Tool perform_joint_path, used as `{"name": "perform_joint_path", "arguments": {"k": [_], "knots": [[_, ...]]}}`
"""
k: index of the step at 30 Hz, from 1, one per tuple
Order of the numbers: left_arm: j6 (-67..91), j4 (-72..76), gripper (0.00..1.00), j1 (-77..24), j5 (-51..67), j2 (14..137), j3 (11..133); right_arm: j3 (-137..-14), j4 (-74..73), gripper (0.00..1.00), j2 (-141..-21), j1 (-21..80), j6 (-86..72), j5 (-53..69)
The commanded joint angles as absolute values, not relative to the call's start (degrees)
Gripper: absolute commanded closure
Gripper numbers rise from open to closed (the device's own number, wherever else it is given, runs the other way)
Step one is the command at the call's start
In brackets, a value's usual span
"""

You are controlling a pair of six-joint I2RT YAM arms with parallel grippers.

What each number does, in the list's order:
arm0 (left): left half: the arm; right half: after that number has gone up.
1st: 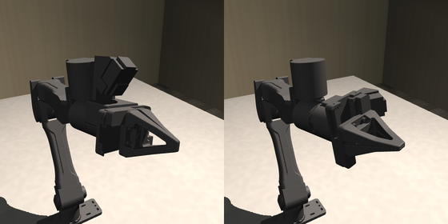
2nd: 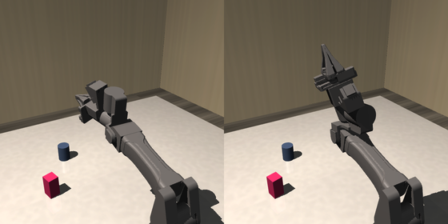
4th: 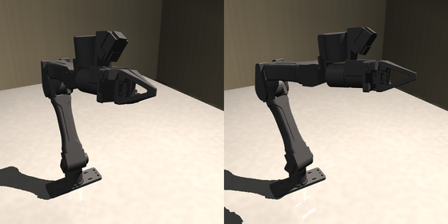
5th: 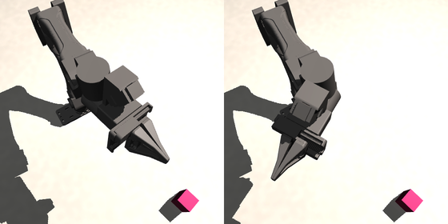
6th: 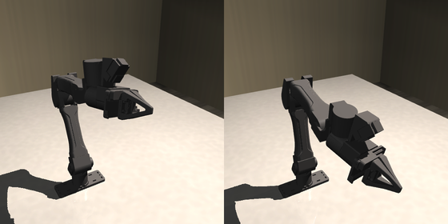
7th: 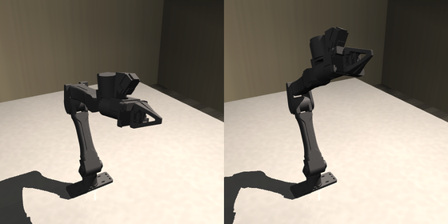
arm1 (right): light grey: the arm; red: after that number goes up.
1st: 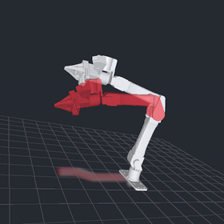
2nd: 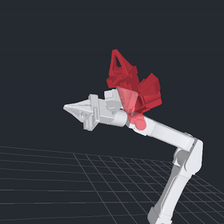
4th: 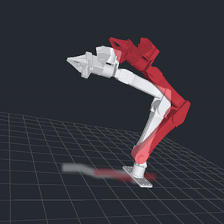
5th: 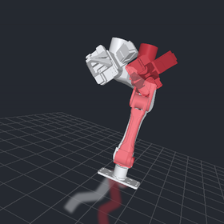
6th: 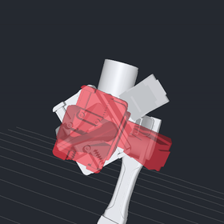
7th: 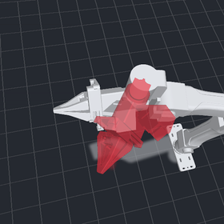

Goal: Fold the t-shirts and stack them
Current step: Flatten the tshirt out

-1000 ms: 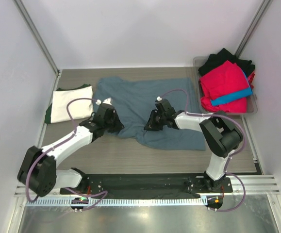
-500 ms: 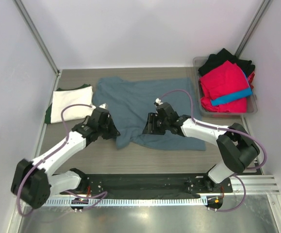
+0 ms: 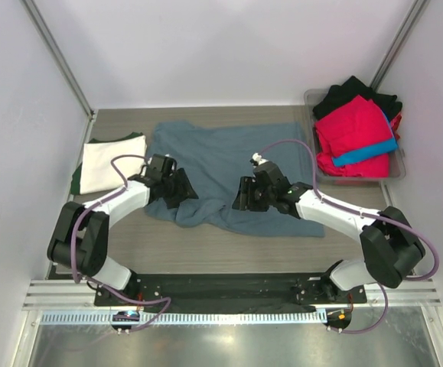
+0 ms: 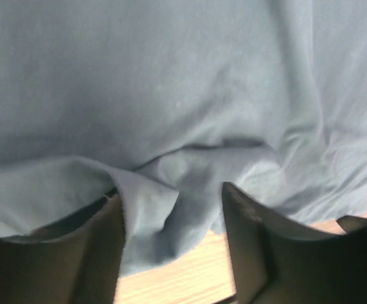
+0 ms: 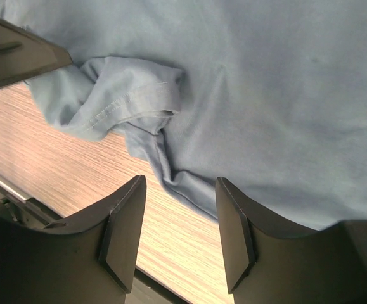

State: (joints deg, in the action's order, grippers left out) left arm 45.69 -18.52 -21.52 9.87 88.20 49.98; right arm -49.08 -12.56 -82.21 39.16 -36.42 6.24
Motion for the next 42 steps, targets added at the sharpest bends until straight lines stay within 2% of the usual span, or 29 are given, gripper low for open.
{"name": "perform_joint_path", "arguments": {"k": [1,3,13,16,24,31,36,42], "knots": [[45.62,-15.21,0.37,-21.27,11.34,81.59,47.03,-47.99,-13.89,0.46,-79.28,39.37,-35.16,4.13],[44.74,-16.95,0.27,-21.27,9.41,78.24,45.36,-47.73,-14.15,0.46,-78.58,39.29,-34.98,4.04],[45.17,-25.66,0.27,-21.27,6.06,59.51,38.24,-46.06,-15.38,0.46,-74.53,39.29,-34.89,2.73],[46.32,-25.93,0.31,-21.36,7.03,56.17,34.90,-45.70,-15.64,0.46,-73.74,39.29,-34.80,2.72],[47.28,-17.60,0.41,-21.44,8.70,54.32,26.29,-44.56,-15.91,0.47,-71.64,39.29,-35.07,2.46],[44.91,-11.79,0.39,-21.80,7.47,56.16,23.21,-43.68,-16.08,0.48,-70.57,39.20,-34.89,2.28],[43.68,-4.15,0.42,-22.15,8.44,60.64,22.32,-43.86,-16.26,0.48,-70.23,39.20,-34.89,2.55],[42.36,-3.78,0.44,-23.38,6.68,65.47,24.08,-43.68,-16.52,0.48,-69.17,39.29,-34.98,2.55]]}}
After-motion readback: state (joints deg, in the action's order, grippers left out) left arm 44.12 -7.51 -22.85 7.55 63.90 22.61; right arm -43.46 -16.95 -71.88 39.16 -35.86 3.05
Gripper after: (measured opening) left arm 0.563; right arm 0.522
